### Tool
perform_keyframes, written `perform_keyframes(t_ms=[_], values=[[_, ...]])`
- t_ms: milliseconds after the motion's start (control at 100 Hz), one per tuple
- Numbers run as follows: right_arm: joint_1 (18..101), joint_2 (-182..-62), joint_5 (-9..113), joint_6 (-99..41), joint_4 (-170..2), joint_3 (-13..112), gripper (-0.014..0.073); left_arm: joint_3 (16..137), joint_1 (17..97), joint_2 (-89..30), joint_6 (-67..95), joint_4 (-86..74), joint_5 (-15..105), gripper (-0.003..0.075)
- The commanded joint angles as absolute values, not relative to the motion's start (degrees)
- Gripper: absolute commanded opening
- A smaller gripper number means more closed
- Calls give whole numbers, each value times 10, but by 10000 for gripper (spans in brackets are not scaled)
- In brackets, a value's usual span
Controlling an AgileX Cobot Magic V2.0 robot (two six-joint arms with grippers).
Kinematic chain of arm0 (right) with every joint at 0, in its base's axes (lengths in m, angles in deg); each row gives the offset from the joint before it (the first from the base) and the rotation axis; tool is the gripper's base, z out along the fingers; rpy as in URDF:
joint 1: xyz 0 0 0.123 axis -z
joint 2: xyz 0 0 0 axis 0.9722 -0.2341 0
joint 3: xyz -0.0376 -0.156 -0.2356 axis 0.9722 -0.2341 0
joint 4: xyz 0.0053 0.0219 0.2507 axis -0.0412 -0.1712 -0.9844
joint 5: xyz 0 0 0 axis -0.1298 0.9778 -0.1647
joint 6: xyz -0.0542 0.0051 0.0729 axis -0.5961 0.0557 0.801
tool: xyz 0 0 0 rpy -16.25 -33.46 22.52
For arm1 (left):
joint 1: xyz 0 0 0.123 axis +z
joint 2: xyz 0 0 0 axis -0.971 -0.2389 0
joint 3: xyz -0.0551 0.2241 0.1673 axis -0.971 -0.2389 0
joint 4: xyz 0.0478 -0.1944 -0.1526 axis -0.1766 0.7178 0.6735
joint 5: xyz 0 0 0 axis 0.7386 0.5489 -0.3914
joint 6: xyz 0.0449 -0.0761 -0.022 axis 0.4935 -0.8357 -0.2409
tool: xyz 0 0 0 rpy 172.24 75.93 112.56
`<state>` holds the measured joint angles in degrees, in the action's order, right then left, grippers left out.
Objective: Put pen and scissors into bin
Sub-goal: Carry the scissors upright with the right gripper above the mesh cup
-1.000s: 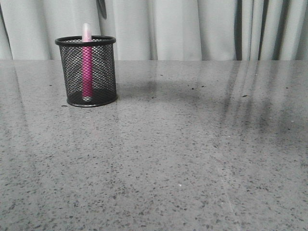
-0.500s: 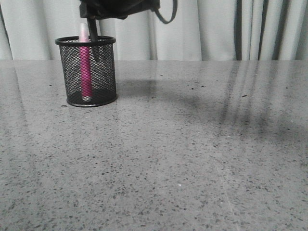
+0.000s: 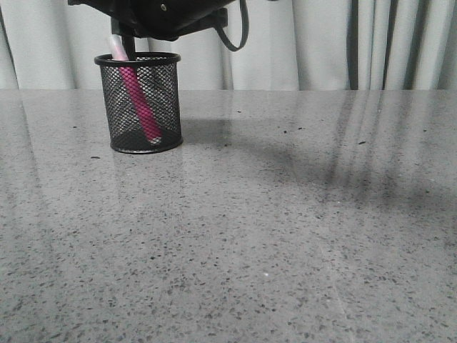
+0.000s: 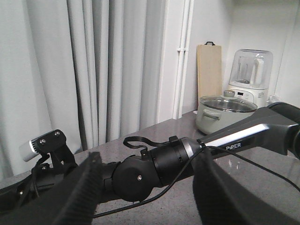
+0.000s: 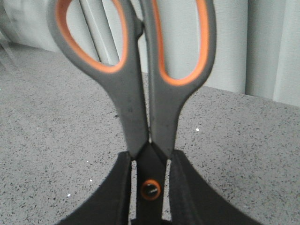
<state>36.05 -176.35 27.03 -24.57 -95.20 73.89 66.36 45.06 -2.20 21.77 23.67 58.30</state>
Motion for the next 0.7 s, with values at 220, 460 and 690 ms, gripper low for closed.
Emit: perform_keyframes(t_ms=[220,460,690], values=[[348,-1701,262,-250,-946,745,-73,678,447,-24,216,258,563,386],[349,-1679,264,-265,-946,744,-73,678,447,-24,216,267,564,387],[356,-1677,268,-265,-946,744,-73,678,447,-24,216,270,576,386]])
